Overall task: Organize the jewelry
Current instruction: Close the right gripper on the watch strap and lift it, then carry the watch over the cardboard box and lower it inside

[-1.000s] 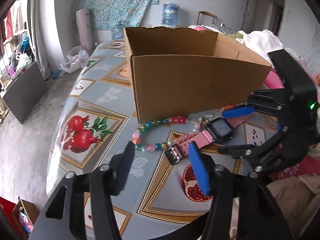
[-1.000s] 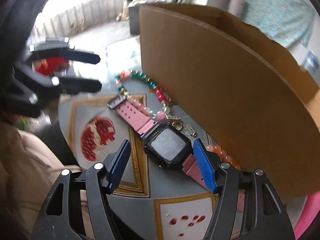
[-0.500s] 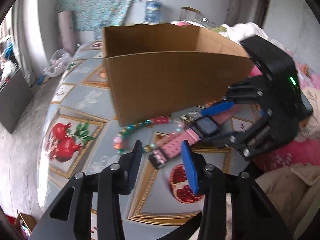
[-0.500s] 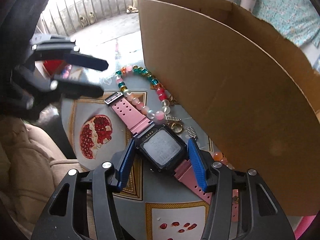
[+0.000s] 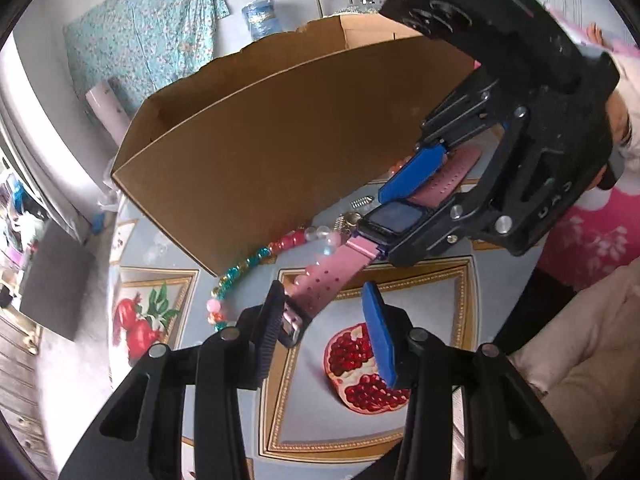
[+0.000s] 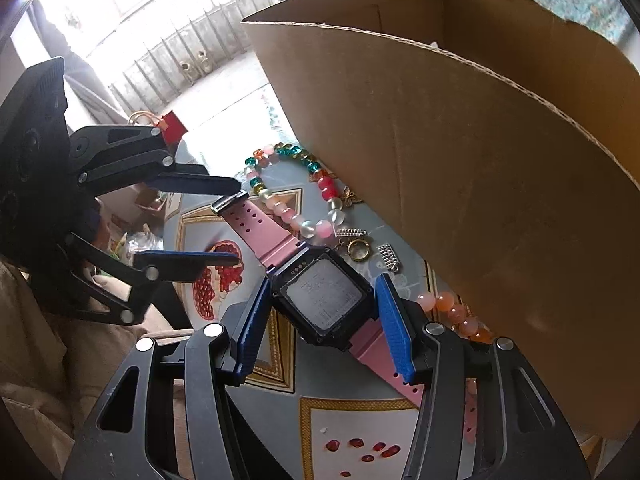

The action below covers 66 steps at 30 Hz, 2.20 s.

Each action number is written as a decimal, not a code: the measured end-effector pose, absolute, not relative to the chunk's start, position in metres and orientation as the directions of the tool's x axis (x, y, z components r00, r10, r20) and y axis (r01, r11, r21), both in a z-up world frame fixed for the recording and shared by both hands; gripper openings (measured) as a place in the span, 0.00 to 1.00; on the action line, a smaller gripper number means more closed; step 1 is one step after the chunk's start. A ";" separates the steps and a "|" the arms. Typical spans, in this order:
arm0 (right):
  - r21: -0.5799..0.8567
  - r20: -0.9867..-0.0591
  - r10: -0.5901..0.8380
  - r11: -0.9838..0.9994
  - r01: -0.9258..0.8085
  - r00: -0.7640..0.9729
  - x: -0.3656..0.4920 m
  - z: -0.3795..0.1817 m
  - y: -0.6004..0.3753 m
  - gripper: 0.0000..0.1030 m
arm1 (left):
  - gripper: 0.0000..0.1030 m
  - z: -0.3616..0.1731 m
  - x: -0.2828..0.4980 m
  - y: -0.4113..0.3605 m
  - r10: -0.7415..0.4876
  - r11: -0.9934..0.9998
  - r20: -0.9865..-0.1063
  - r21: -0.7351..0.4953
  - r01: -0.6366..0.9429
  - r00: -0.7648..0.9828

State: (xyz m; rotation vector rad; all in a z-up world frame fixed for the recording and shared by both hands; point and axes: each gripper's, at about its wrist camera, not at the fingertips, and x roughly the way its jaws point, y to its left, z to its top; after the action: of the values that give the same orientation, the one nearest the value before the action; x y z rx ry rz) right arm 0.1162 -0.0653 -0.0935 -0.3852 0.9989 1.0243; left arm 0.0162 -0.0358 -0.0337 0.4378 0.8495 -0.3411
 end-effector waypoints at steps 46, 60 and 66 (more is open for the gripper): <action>-0.266 -0.700 0.299 0.733 -0.626 0.648 0.033 -0.060 -0.131 0.01 | 0.03 -0.003 0.022 -0.029 -0.222 0.889 -0.675 0.157 0.431 0.704; -0.316 -0.458 0.375 0.779 -0.542 0.806 -0.004 0.037 -0.149 0.01 | 0.03 0.111 0.000 -0.020 -0.289 0.876 -0.465 0.224 0.427 0.837; -0.295 -0.443 0.424 0.764 -0.575 0.790 0.066 0.071 -0.143 0.01 | 0.03 0.144 0.052 -0.010 -0.303 0.890 -0.460 0.178 0.421 0.835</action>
State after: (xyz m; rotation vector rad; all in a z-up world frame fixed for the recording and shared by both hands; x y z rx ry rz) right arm 0.0660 -0.1433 0.0709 -0.4353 0.3652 0.5559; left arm 0.0521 -0.0100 0.1435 0.2788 0.4375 -0.3885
